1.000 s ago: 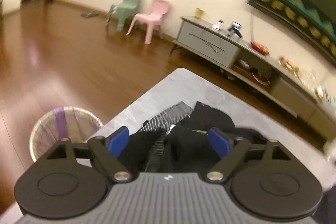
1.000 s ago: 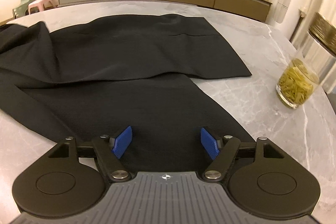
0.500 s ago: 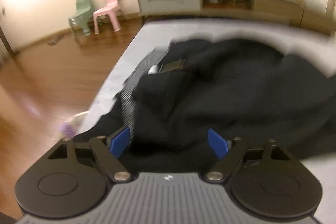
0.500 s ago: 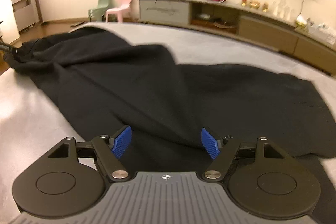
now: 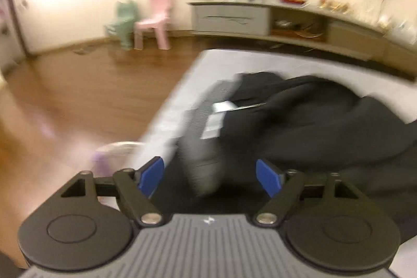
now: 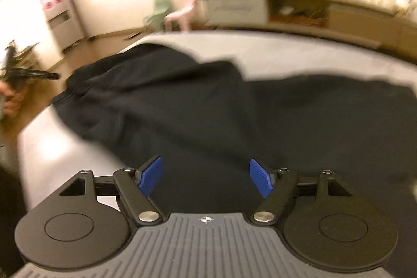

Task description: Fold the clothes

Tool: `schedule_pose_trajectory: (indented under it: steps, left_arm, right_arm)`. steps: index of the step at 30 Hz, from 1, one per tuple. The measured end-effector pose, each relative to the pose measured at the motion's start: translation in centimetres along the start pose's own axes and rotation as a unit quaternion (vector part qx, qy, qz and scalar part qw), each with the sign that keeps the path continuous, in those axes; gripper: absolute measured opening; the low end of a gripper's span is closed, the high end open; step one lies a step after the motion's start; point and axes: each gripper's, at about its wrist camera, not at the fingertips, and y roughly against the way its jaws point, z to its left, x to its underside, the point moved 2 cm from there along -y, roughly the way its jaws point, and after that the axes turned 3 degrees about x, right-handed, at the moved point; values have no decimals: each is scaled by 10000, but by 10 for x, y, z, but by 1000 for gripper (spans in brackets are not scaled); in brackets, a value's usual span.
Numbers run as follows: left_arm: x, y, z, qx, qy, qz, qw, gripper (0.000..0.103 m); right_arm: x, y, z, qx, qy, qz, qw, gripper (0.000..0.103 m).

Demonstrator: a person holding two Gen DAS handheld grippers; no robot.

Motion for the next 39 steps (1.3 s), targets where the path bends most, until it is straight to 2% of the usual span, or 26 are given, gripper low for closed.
schedule_pose_trajectory:
  steps: [2, 6, 7, 8, 9, 10, 11, 13, 14, 16, 18, 20, 21, 23, 25, 28, 29, 30, 31, 32, 33, 35, 36, 37, 38, 39]
  left_arm:
    - [-6, -23, -19, -280, -286, 170, 9991, 81]
    - [-18, -63, -29, -1226, -966, 224, 9875, 81]
    - [-22, -69, -26, -1318, -994, 218, 9860, 81]
    - [-25, -74, -23, -1238, -914, 222, 9878, 78]
    - [-29, -78, -20, -998, -783, 273, 9915, 69]
    - [-33, -82, -19, -679, -680, 345, 9948, 35]
    - [-38, -85, -17, -350, -583, 419, 9968, 20]
    - [-45, -74, -6, 51, -385, 204, 9990, 16]
    - [-53, -66, 4, 282, -71, -18, 9996, 13]
    - [-71, -48, 27, 762, 652, -501, 9937, 12]
    - [-84, -17, 58, 1270, 1389, -1091, 9761, 12]
    - [-85, -1, 87, 1418, 1860, -1342, 9630, 13]
    - [-81, -2, 96, 1293, 1904, -1240, 9652, 14]
    - [-71, -21, 101, 1065, 1794, -717, 9754, 15]
    - [-59, -31, 101, 1040, 1762, -435, 9779, 15]
    - [-51, -11, 103, 1245, 1668, -543, 9766, 15]
    - [-50, -2, 102, 1297, 1610, -633, 9763, 15]
    - [-49, 7, 101, 1344, 1547, -732, 9760, 15]
    - [-49, 14, 102, 1466, 1545, -836, 9735, 15]
    - [-50, 25, 102, 1655, 1539, -980, 9692, 15]
    - [-53, 31, 105, 1991, 1627, -1208, 9588, 15]
    - [-60, 40, 114, 2709, 1835, -1692, 9297, 15]
    - [-65, 25, 119, 2500, 1952, -1604, 9347, 18]
    - [-71, 6, 124, 2161, 2070, -1441, 9432, 23]
    - [-72, -21, 124, 1588, 2090, -1020, 9595, 23]
    - [-70, -48, 122, 955, 2075, -535, 9721, 23]
  right_arm:
    - [-11, -13, 12, 323, 422, -48, 9986, 76]
    - [-35, -56, 58, 109, 1265, 68, 9919, 77]
    - [-43, -69, 69, 58, 1454, 105, 9893, 77]
    - [-50, -83, 80, -8, 1616, 150, 9867, 77]
    - [-57, -96, 90, -96, 1742, 206, 9844, 77]
    - [-62, -109, 101, -178, 1873, 262, 9818, 77]
    - [-65, -122, 110, -257, 2022, 357, 9784, 74]
    - [-70, -149, 125, -388, 2320, 665, 9697, 40]
    - [-72, -152, 127, -398, 2360, 745, 9681, 1]
    - [-80, -140, 125, -453, 2295, 604, 9704, 0]
    - [-89, -127, 123, -508, 2229, 463, 9724, 0]
    - [-92, -92, 123, -824, 1975, 136, 9767, 0]
    - [-87, -78, 123, -922, 1903, 67, 9774, 0]
    - [-72, -64, 123, -897, 1895, 98, 9777, 0]
    - [-61, -68, 128, -713, 2017, 201, 9766, 0]
    - [-52, -87, 144, -375, 2321, 280, 9716, 0]
    - [-52, -96, 155, -309, 2446, 268, 9688, 9]
    - [-52, -106, 168, -282, 2584, 251, 9653, 35]
    - [-54, -115, 180, -239, 2731, 205, 9615, 55]
    - [-55, -123, 193, -187, 2927, 110, 9560, 87]
    - [-56, -128, 206, -127, 3175, -31, 9482, 95]
    - [-62, -141, 226, -128, 3579, -116, 9336, 95]
    - [-68, -149, 233, -154, 3699, -119, 9289, 90]
    - [-78, -161, 236, -179, 3662, -53, 9304, 79]
    - [-95, -176, 232, -151, 3373, 176, 9411, 24]
    - [-116, -191, 222, -66, 2847, 395, 9578, 0]
